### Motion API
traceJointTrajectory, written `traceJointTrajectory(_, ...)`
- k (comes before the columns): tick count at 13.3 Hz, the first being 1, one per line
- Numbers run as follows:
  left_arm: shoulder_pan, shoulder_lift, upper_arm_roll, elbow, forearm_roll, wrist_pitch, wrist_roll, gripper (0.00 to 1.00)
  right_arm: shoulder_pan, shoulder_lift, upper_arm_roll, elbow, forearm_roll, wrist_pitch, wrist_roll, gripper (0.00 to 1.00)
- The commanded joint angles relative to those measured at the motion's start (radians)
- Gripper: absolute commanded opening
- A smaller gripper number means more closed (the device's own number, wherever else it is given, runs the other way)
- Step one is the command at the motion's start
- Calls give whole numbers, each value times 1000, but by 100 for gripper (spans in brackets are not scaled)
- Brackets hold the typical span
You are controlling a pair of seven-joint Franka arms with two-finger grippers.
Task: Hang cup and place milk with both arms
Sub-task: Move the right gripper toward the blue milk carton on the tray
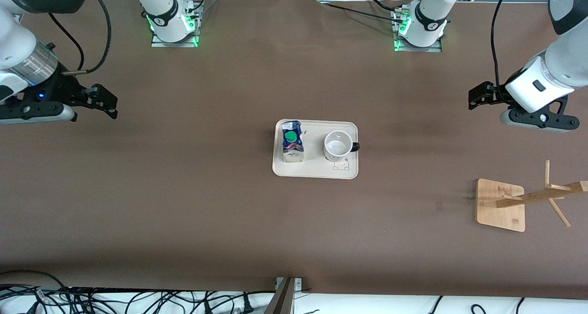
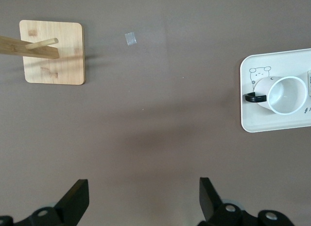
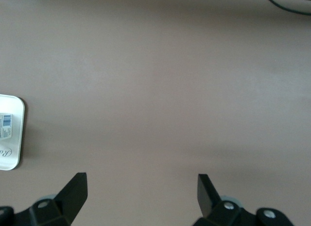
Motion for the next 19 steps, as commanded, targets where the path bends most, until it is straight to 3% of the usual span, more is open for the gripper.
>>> traceJointTrajectory(1, 2, 16, 1, 38, -16, -26, 4, 100, 37, 93, -2, 30, -24, -16, -9, 100)
traceJointTrajectory(2, 4, 16, 1, 36, -16, -26, 4, 100, 37, 141, -2, 28, -27, -19, -13, 100)
traceJointTrajectory(5, 4, 16, 1, 36, -16, -26, 4, 100, 50, 149, -1, 30, -11, -19, 5, 100)
traceJointTrajectory(9, 4, 16, 1, 36, -16, -26, 4, 100, 199, 179, -1, 45, 121, -1, 164, 100)
traceJointTrajectory(15, 4, 16, 1, 36, -16, -26, 4, 100, 440, 425, -1, 330, 124, 42, 505, 100)
traceJointTrajectory(19, 4, 16, 1, 36, -16, -26, 4, 100, 524, 497, -1, 332, 123, 152, 603, 100)
